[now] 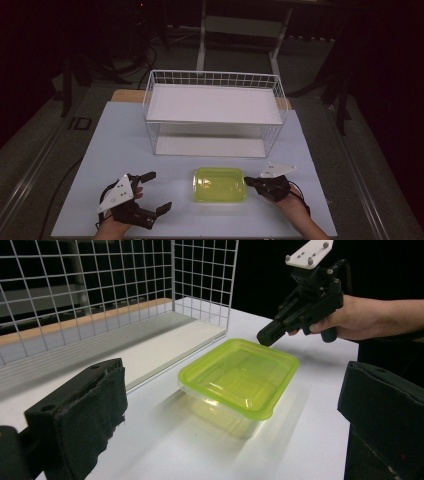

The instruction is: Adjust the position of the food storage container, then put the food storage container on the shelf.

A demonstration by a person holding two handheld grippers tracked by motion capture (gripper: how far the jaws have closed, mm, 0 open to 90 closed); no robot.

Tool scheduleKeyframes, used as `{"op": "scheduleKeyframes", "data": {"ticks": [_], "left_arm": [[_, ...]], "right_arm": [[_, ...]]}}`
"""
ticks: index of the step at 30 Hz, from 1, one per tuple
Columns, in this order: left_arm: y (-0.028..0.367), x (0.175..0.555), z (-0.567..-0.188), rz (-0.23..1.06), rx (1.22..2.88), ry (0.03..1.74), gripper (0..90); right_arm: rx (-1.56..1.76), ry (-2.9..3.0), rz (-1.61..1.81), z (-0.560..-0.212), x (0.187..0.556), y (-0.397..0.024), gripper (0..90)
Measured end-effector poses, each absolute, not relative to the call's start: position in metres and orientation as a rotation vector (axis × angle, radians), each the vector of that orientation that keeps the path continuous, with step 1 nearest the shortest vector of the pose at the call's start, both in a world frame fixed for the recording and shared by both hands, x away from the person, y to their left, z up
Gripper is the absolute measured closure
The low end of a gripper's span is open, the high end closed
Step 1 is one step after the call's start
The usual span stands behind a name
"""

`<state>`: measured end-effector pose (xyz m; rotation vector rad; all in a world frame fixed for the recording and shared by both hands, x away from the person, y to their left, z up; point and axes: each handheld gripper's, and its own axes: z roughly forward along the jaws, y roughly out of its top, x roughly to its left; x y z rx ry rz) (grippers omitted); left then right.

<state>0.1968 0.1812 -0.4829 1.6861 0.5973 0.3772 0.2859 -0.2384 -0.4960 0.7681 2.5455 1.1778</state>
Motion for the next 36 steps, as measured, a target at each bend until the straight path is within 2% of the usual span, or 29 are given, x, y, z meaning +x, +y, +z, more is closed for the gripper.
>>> {"op": "scheduleKeyframes", "data": {"ticks": [14, 17, 19, 20, 21, 22, 23, 24, 26, 27, 28, 29, 30, 34, 36], "left_arm": [[0.18, 0.197, -0.485, 0.368, 1.685, 0.604, 0.0], [0.178, 0.198, -0.485, 0.365, 1.687, 0.61, 0.0], [0.177, 0.199, -0.484, 0.383, 1.701, 0.608, 0.1], [0.177, 0.199, -0.484, 0.383, 1.701, 0.608, 0.0], [0.176, 0.199, -0.482, 0.38, 1.701, 0.624, 0.0], [0.176, 0.199, -0.482, 0.38, 1.701, 0.624, 0.0], [0.176, 0.2, -0.479, 0.375, 1.69, 0.634, 0.0], [0.176, 0.2, -0.477, 0.376, 1.685, 0.639, 0.1], [0.175, 0.201, -0.474, 0.361, 1.688, 0.646, 0.0], [0.175, 0.201, -0.474, 0.361, 1.688, 0.646, 0.0], [0.174, 0.204, -0.469, 0.343, 1.707, 0.655, 0.0], [0.173, 0.205, -0.467, 0.333, 1.715, 0.661, 0.0], [0.172, 0.207, -0.466, 0.317, 1.719, 0.667, 0.0], [0.166, 0.212, -0.459, 0.3, 1.734, 0.68, 0.0], [0.162, 0.215, -0.457, 0.296, 1.734, 0.675, 0.0]], "right_arm": [[0.737, 2.54, 1.22, -0.49, 0.286, -0.221, 90.0], [0.737, 2.521, 1.232, -0.486, 0.284, -0.222, 86.2], [0.741, 2.481, 1.238, -0.479, 0.277, -0.225, 78.1], [0.741, 2.481, 1.238, -0.479, 0.277, -0.225, 78.1], [0.748, 2.463, 1.238, -0.476, 0.273, -0.225, 70.1], [0.748, 2.463, 1.238, -0.476, 0.273, -0.225, 70.1], [0.746, 2.448, 1.224, -0.475, 0.271, -0.226, 65.9], [0.761, 2.425, 1.256, -0.471, 0.266, -0.227, 50.5], [0.785, 2.392, 1.289, -0.468, 0.263, -0.228, 35.6], [0.785, 2.392, 1.289, -0.468, 0.263, -0.228, 35.6], [0.8, 2.385, 1.299, -0.467, 0.262, -0.228, 30.0], [0.812, 2.389, 1.281, -0.465, 0.262, -0.227, 19.7], [0.808, 2.358, 1.282, -0.464, 0.26, -0.226, 13.5], [0.83, 2.329, 1.331, -0.461, 0.258, -0.224, 12.6], [0.856, 2.347, 1.363, -0.459, 0.261, -0.224, 15.8]]}}
